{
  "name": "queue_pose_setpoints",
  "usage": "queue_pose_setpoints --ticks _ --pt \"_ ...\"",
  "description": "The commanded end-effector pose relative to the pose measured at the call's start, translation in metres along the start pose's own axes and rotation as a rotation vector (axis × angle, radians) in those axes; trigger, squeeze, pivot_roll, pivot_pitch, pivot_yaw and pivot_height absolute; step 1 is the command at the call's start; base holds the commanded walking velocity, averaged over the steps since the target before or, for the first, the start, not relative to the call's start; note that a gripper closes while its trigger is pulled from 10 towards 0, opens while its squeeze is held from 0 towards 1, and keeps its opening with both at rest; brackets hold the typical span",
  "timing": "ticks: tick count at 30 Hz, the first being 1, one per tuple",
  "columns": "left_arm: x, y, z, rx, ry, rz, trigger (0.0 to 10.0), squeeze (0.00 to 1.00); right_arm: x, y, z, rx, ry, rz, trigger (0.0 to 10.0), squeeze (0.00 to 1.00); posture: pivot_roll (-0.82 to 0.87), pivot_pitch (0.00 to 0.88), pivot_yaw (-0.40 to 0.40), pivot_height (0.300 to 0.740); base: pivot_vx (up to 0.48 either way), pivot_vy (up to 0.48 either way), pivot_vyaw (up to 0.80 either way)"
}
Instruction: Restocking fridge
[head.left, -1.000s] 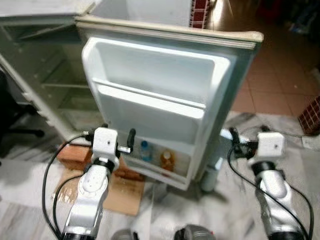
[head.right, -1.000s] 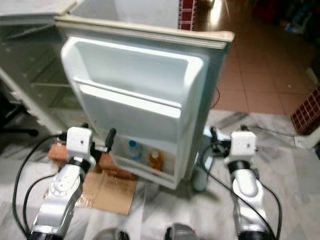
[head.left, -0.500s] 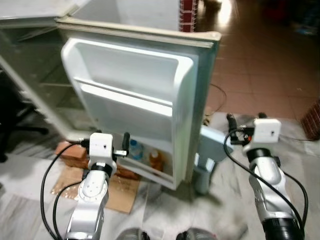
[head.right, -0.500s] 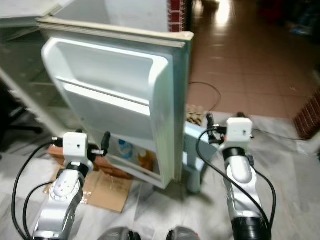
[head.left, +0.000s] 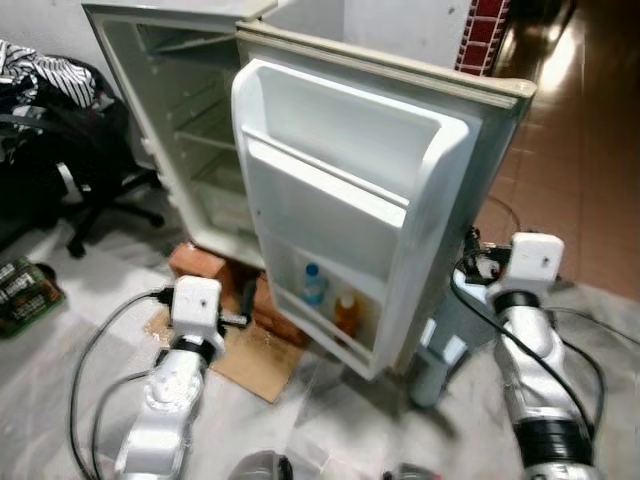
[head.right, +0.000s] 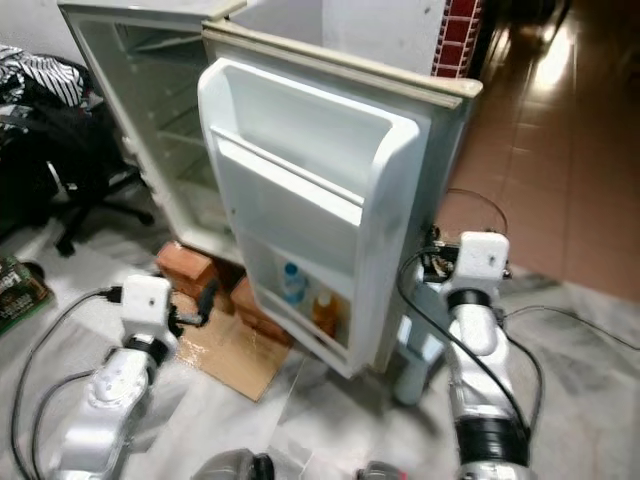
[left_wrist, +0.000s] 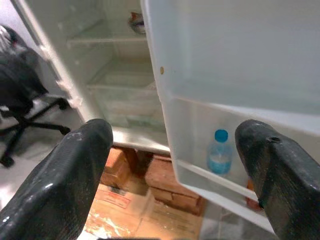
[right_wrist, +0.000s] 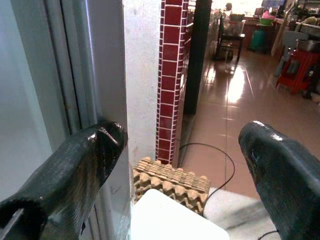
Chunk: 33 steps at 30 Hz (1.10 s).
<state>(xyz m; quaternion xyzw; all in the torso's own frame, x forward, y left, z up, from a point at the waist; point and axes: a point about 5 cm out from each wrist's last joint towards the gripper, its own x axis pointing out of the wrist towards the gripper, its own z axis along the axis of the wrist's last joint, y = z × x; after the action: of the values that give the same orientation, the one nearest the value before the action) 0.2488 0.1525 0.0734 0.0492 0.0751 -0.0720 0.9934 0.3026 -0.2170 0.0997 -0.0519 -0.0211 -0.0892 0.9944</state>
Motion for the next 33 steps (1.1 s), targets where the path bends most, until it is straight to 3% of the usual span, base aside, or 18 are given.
queue_pose_setpoints --ticks 1,4,6,13,18,23,25,26,28,32,33 --pt "0.000 -0.005 -0.002 0.004 0.010 -0.030 10.0 0.00 0.013 0.026 0.018 -0.010 -0.059 0.089 10.0 0.00 -0.01 0.031 0.079 0.740 0.000 0.000 0.00" --pt "0.001 -0.007 -0.001 0.006 0.010 -0.035 10.0 0.00 0.022 0.022 0.016 -0.050 -0.029 0.036 10.0 0.00 0.00 0.029 0.073 0.740 0.000 0.000 0.00" --pt "0.001 -0.007 0.000 0.007 0.011 -0.034 10.0 0.00 0.028 0.010 0.012 -0.062 0.003 -0.038 10.0 0.00 0.00 0.028 0.069 0.740 0.000 0.000 0.00" --pt "0.000 -0.007 -0.001 0.006 0.014 -0.025 10.0 0.00 0.033 -0.005 0.002 -0.076 0.057 -0.131 10.0 0.00 0.01 0.038 0.068 0.740 0.000 0.000 0.00" --pt "0.000 -0.009 -0.001 0.008 0.017 -0.031 10.0 0.00 0.039 0.000 0.003 -0.079 0.061 -0.150 10.0 0.00 0.00 0.044 0.072 0.740 0.000 0.000 0.00" --pt "0.001 -0.011 0.001 0.007 0.013 -0.040 10.0 0.00 0.047 0.012 0.007 -0.023 0.068 -0.132 10.0 0.00 0.01 0.047 0.072 0.740 0.000 0.000 0.00" --pt "0.001 -0.011 0.001 0.006 0.013 -0.040 10.0 0.00 0.048 0.032 0.010 0.073 0.066 0.001 10.0 0.00 0.01 0.049 0.067 0.740 0.000 0.000 0.00" --pt "0.001 -0.011 0.001 0.006 0.013 -0.040 10.0 0.00 0.048 0.032 0.010 0.073 0.066 0.001 10.0 0.00 0.01 0.049 0.067 0.740 0.000 0.000 0.00" --pt "0.001 -0.011 0.001 0.002 0.014 -0.036 10.0 0.00 0.041 0.047 0.007 0.140 0.081 0.182 10.0 0.00 0.01 0.049 0.061 0.740 0.000 0.000 0.00" --pt "0.001 -0.012 0.001 -0.003 0.015 -0.035 10.0 0.00 0.028 0.049 0.002 0.230 0.099 0.350 10.0 0.00 0.00 0.048 0.060 0.740 0.000 0.000 0.00" --pt "0.002 -0.012 0.000 -0.007 0.016 -0.037 10.0 0.00 0.019 0.047 0.002 0.261 0.104 0.444 10.0 0.00 -0.01 0.047 0.058 0.740 0.000 0.000 0.00"
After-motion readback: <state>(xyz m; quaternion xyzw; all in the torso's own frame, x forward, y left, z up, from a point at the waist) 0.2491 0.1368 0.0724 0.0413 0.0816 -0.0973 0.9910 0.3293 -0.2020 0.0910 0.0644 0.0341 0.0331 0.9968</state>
